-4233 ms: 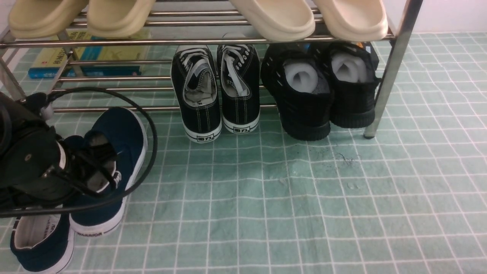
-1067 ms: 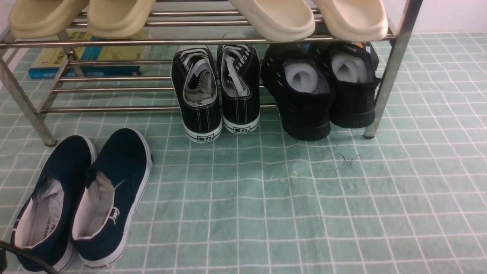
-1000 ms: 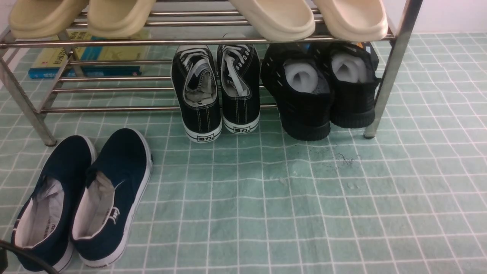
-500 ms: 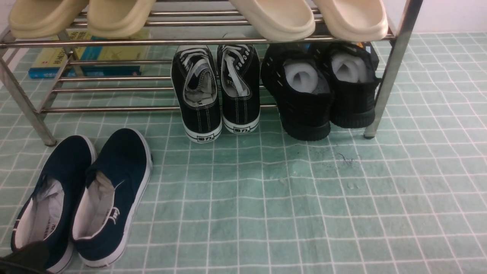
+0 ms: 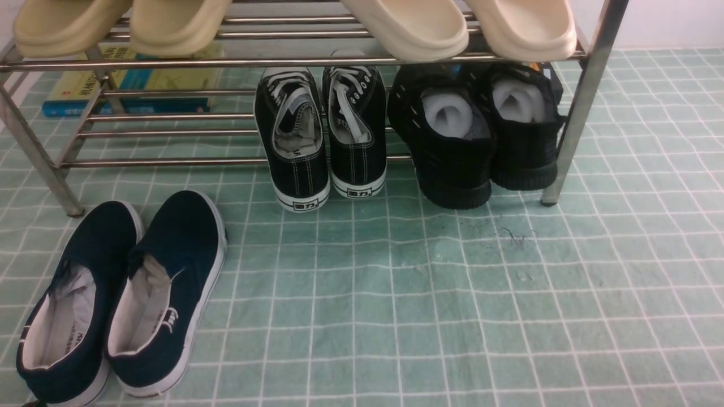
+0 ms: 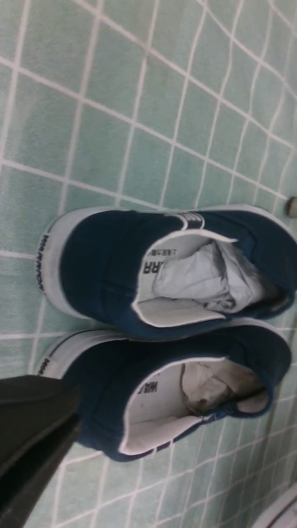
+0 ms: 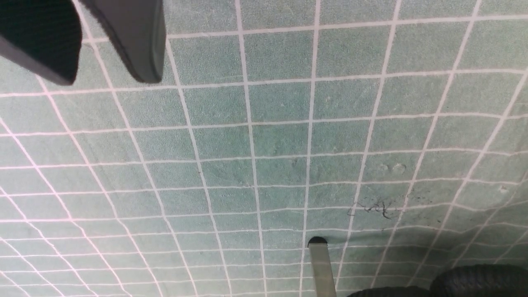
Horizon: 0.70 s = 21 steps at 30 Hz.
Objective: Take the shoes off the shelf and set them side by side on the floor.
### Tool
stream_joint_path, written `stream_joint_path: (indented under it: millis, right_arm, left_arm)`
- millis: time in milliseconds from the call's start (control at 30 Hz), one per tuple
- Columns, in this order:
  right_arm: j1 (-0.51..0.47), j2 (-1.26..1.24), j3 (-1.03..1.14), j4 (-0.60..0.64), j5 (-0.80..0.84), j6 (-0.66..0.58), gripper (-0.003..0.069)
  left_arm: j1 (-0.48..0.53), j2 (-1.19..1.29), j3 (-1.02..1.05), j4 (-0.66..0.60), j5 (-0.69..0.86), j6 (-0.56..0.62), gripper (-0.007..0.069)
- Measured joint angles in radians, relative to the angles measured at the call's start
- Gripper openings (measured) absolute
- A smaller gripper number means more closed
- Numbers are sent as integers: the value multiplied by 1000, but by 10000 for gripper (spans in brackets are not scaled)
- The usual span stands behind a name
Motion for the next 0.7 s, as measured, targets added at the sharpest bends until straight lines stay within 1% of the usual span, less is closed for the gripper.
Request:
stream_joint_path:
  millis: [700]
  right_arm:
    - [0, 0, 0, 0, 0, 0, 240]
  left_arm:
    - [0, 0, 1, 0, -5, 4, 76]
